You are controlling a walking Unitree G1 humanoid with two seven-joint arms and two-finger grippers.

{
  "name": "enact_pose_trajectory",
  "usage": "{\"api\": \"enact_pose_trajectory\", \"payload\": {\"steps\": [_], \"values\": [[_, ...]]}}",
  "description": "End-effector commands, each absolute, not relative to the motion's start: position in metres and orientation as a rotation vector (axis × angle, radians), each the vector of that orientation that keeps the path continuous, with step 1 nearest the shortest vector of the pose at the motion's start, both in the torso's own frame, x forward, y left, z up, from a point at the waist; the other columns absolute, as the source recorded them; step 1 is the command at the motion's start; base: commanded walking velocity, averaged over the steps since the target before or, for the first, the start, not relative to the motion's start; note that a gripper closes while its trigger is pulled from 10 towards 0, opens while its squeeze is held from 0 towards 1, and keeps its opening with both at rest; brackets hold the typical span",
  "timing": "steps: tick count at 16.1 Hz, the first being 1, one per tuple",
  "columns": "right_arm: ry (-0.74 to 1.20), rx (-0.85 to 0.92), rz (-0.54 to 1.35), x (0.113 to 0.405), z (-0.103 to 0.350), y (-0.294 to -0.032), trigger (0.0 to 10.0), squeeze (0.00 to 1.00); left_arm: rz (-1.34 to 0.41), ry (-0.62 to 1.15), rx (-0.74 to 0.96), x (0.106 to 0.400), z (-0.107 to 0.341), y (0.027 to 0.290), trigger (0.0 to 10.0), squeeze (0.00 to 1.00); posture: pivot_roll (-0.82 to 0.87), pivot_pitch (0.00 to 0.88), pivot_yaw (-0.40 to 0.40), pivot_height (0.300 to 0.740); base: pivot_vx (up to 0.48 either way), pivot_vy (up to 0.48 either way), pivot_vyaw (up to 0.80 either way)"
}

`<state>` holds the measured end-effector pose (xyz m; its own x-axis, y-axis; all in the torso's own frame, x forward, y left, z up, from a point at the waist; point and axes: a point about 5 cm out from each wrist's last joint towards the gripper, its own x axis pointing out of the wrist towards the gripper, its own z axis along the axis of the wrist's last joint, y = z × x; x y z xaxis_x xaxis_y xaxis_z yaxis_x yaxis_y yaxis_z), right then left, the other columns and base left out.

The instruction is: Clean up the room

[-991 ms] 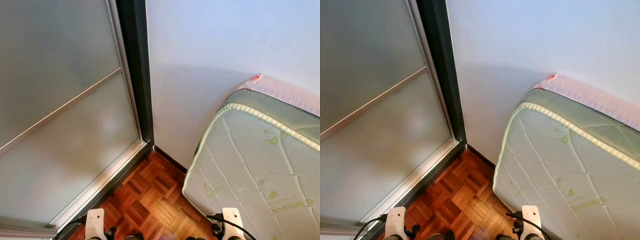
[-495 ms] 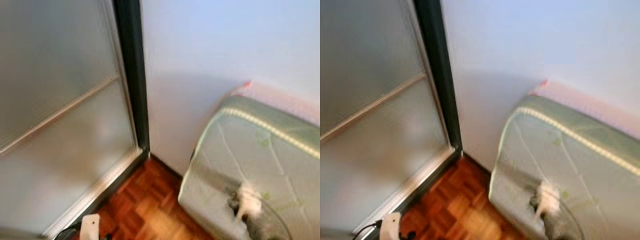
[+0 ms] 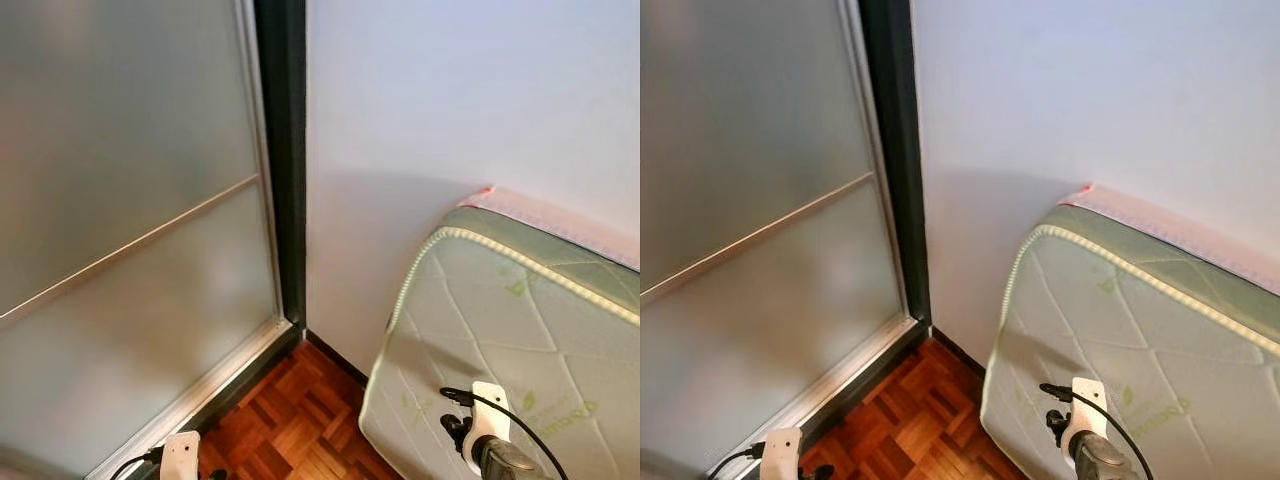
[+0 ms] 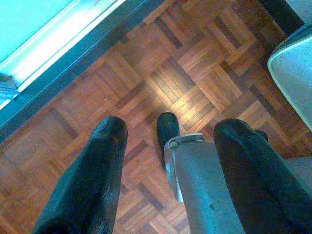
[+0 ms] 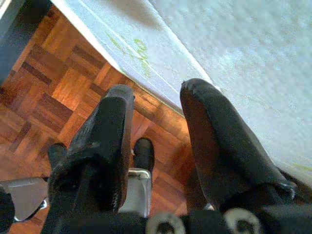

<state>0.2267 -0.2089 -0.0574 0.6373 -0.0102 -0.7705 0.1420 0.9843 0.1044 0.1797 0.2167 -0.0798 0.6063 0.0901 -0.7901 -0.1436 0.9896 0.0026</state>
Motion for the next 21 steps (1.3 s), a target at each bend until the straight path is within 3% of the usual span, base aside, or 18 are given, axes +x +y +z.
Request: {"api": "enact_pose_trajectory", "payload": {"steps": [1,12,21], "values": [[0.877,0.175,-0.089,0.2271,-0.0574,-0.2078,10.0,0.00,0.133,0.926,-0.052,0.1743,-0.0819,0.2195,10.0,0.00,0.01,0.000,-0.028,0.740,0.000,0.000,0.00],[0.885,0.176,-0.101,0.2261,-0.0579,-0.2092,10.0,0.00,0.133,0.929,-0.063,0.1727,-0.0827,0.2187,10.0,0.00,0.01,0.000,-0.034,0.740,0.000,0.000,0.00],[0.896,0.106,-0.041,0.2259,-0.0578,-0.2091,10.0,0.00,0.124,0.934,-0.049,0.1710,-0.0834,0.2188,10.0,0.00,0.00,0.000,-0.034,0.740,0.000,0.000,-0.73]]}}
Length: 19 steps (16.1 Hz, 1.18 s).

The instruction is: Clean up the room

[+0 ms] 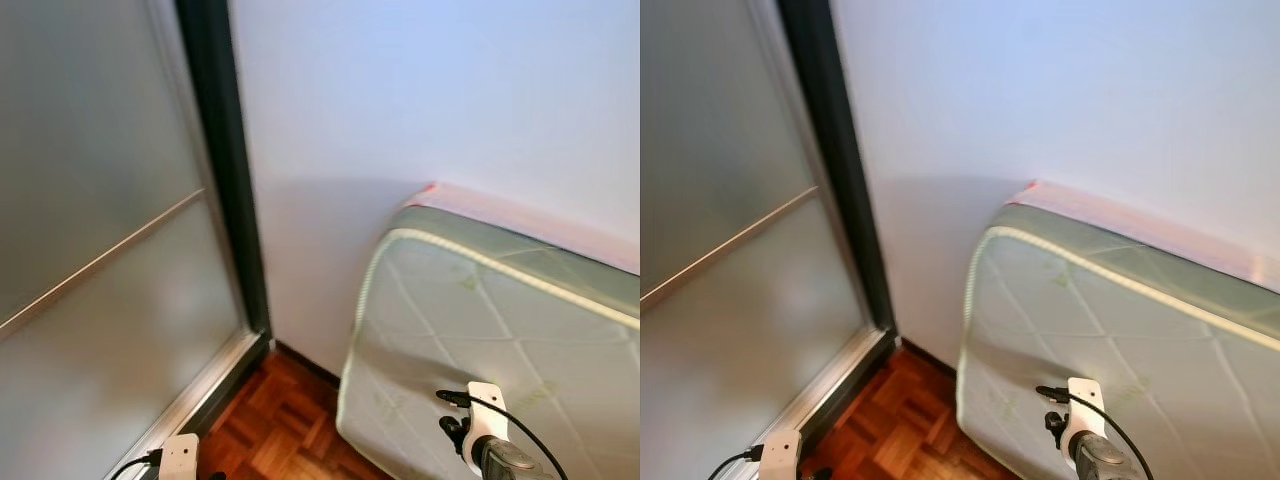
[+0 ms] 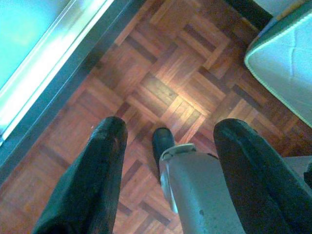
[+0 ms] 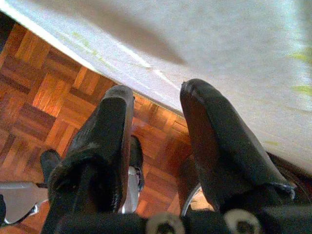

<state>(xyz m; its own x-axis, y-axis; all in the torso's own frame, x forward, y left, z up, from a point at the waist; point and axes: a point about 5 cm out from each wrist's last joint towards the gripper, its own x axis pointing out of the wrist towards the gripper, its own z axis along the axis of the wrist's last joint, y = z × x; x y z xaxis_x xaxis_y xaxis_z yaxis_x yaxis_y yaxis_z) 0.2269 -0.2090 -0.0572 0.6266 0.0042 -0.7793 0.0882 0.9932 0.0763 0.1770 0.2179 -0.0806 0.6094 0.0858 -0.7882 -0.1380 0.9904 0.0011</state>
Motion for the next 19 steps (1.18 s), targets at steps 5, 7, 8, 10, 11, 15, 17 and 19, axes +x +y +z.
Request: {"api": "enact_pose_trajectory", "payload": {"steps": [5,7,8,10,11,15,17,19], "values": [[0.912,0.092,-0.049,0.2258,-0.0582,-0.2089,10.0,0.00,0.120,0.933,-0.039,0.1719,-0.0827,0.2202,10.0,0.00,-0.01,0.000,-0.026,0.740,0.000,0.000,-0.75],[0.909,0.115,-0.078,0.2255,-0.0586,-0.2088,10.0,0.00,0.122,0.939,-0.012,0.1721,-0.0825,0.2217,10.0,0.00,0.00,0.000,-0.024,0.740,0.000,0.000,-0.74],[0.900,0.161,-0.123,0.2247,-0.0592,-0.2089,10.0,0.00,0.122,0.939,-0.015,0.1722,-0.0824,0.2217,10.0,0.00,0.00,0.000,-0.023,0.740,0.000,0.000,-0.74],[0.898,0.173,-0.133,0.2247,-0.0592,-0.2090,10.0,0.00,0.122,0.938,-0.016,0.1724,-0.0824,0.2216,10.0,0.00,0.00,0.000,-0.023,0.740,0.000,0.000,-0.74],[0.897,0.180,-0.131,0.2247,-0.0592,-0.2087,10.0,0.00,0.124,0.938,-0.019,0.1723,-0.0824,0.2215,10.0,0.00,0.00,0.000,-0.023,0.740,0.000,0.000,-0.74],[0.906,0.166,-0.116,0.2248,-0.0591,-0.2090,10.0,0.00,0.120,0.944,-0.016,0.1721,-0.0827,0.2211,10.0,0.00,0.00,0.000,-0.025,0.740,0.000,0.000,-0.74],[0.909,0.166,-0.118,0.2245,-0.0593,-0.2090,10.0,0.00,0.115,0.946,-0.011,0.1722,-0.0827,0.2210,10.0,0.00,0.00,0.000,-0.025,0.740,0.000,0.000,-0.74],[0.913,0.166,-0.121,0.2243,-0.0595,-0.2090,10.0,0.00,0.136,0.943,-0.045,0.1714,-0.0832,0.2208,10.0,0.00,0.00,0.000,-0.026,0.740,0.000,0.000,-0.74]]}}
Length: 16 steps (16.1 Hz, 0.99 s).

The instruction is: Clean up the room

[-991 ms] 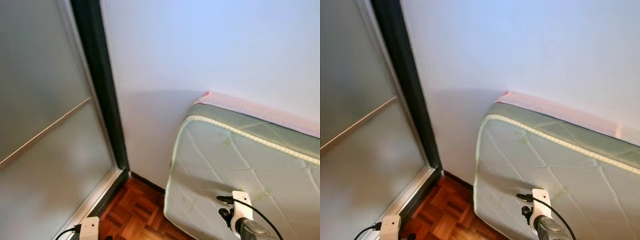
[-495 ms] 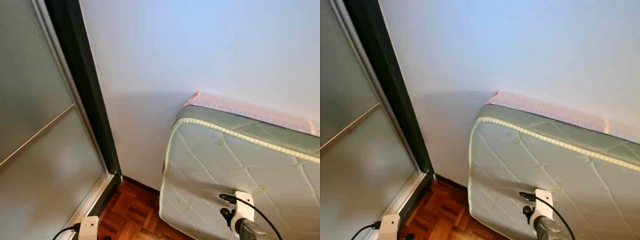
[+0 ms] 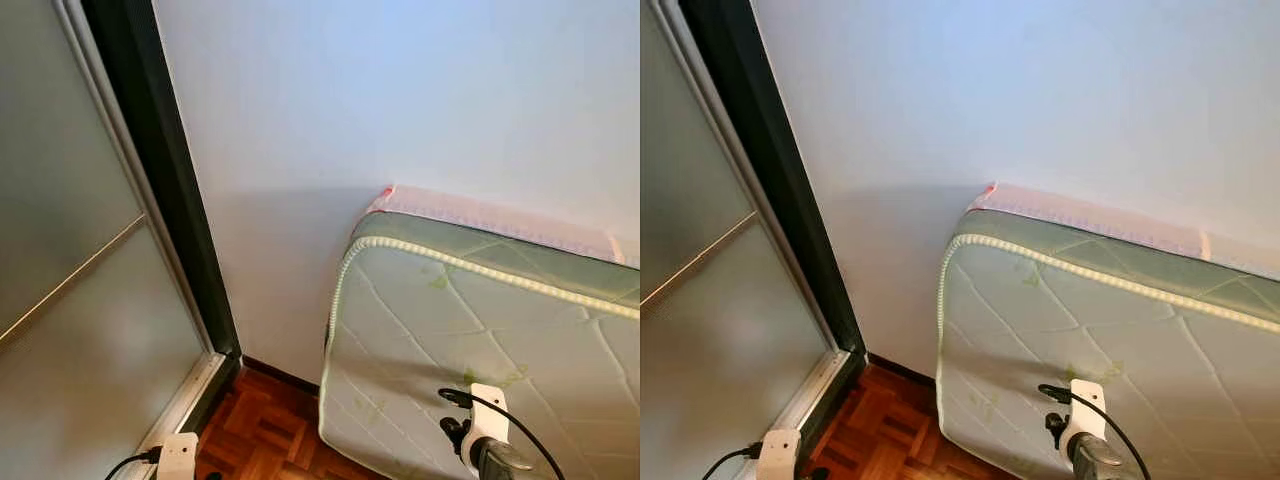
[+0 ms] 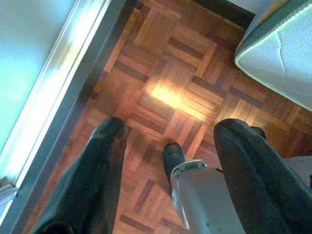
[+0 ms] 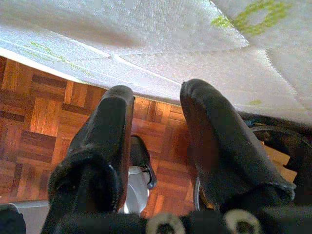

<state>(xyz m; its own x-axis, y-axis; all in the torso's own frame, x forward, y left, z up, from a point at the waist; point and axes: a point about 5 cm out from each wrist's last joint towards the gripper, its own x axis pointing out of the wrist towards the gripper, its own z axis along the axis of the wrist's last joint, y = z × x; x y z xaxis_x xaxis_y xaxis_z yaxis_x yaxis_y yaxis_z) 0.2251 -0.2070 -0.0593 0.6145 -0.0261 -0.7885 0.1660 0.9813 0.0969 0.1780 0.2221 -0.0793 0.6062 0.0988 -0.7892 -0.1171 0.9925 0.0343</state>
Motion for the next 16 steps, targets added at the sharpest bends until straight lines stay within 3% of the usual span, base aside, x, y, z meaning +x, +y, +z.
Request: {"api": "enact_pose_trajectory", "payload": {"steps": [1,16], "values": [[0.914,0.165,-0.120,0.2243,-0.0595,-0.2092,10.0,0.00,0.130,0.948,-0.033,0.1713,-0.0833,0.2208,10.0,0.00,0.00,0.000,-0.026,0.740,0.000,0.386,-0.74],[0.918,0.157,-0.110,0.2245,-0.0594,-0.2091,10.0,0.00,0.109,0.944,-0.011,0.1725,-0.0826,0.2208,10.0,0.00,0.00,0.000,-0.027,0.740,0.000,0.032,-0.74]]}}
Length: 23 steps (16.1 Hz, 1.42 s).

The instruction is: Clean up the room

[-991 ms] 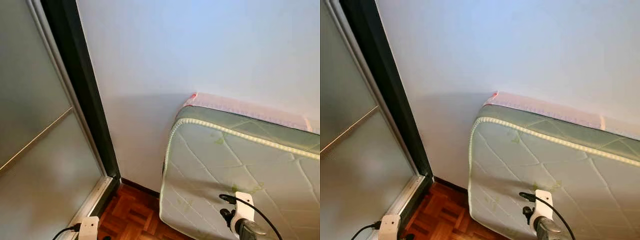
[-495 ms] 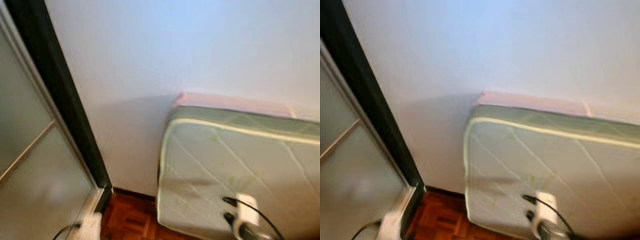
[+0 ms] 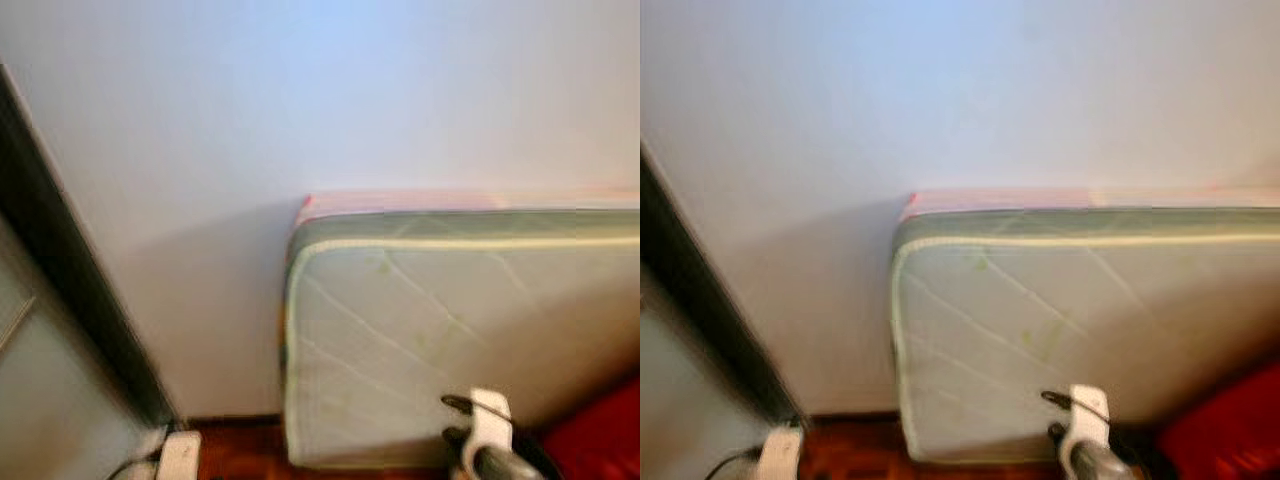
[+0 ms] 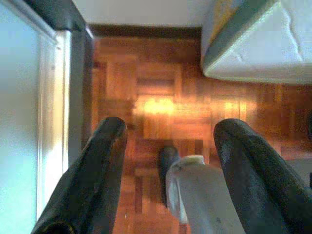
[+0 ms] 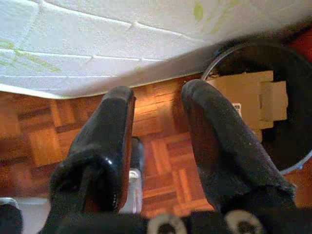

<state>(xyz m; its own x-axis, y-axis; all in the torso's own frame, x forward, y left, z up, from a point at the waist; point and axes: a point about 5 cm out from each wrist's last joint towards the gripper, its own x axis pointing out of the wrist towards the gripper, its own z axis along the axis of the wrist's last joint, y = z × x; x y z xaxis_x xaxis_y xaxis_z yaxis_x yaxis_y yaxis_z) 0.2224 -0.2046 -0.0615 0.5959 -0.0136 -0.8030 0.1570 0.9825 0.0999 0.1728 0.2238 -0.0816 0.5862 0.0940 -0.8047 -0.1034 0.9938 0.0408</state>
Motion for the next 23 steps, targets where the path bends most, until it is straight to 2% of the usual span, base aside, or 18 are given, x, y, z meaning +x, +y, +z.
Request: {"api": "enact_pose_trajectory", "payload": {"steps": [1,10,13,21,23], "values": [[0.915,0.157,-0.106,0.2247,-0.0592,-0.2090,10.0,0.00,0.109,0.944,-0.010,0.1725,-0.0826,0.2208,10.0,0.00,0.00,0.000,-0.027,0.740,0.000,0.000,0.00],[0.895,0.168,-0.099,0.2257,-0.0584,-0.2084,10.0,0.00,0.097,0.943,0.018,0.1730,-0.0821,0.2214,10.0,0.00,0.00,0.000,-0.026,0.740,0.000,0.000,0.00],[0.896,0.162,-0.104,0.2252,-0.0586,-0.2093,10.0,0.00,0.099,0.944,0.021,0.1727,-0.0823,0.2212,10.0,0.00,0.00,0.000,-0.028,0.740,0.000,-0.269,0.00],[0.907,0.143,-0.084,0.2242,-0.0591,-0.2097,10.0,0.00,0.093,0.948,0.025,0.1718,-0.0829,0.2202,10.0,0.00,0.00,0.000,-0.029,0.740,0.000,-0.271,-0.73],[0.899,0.149,-0.088,0.2243,-0.0589,-0.2098,10.0,0.00,0.092,0.949,0.025,0.1716,-0.0831,0.2200,10.0,0.00,0.00,0.000,-0.029,0.740,0.000,-0.272,0.00]]}}
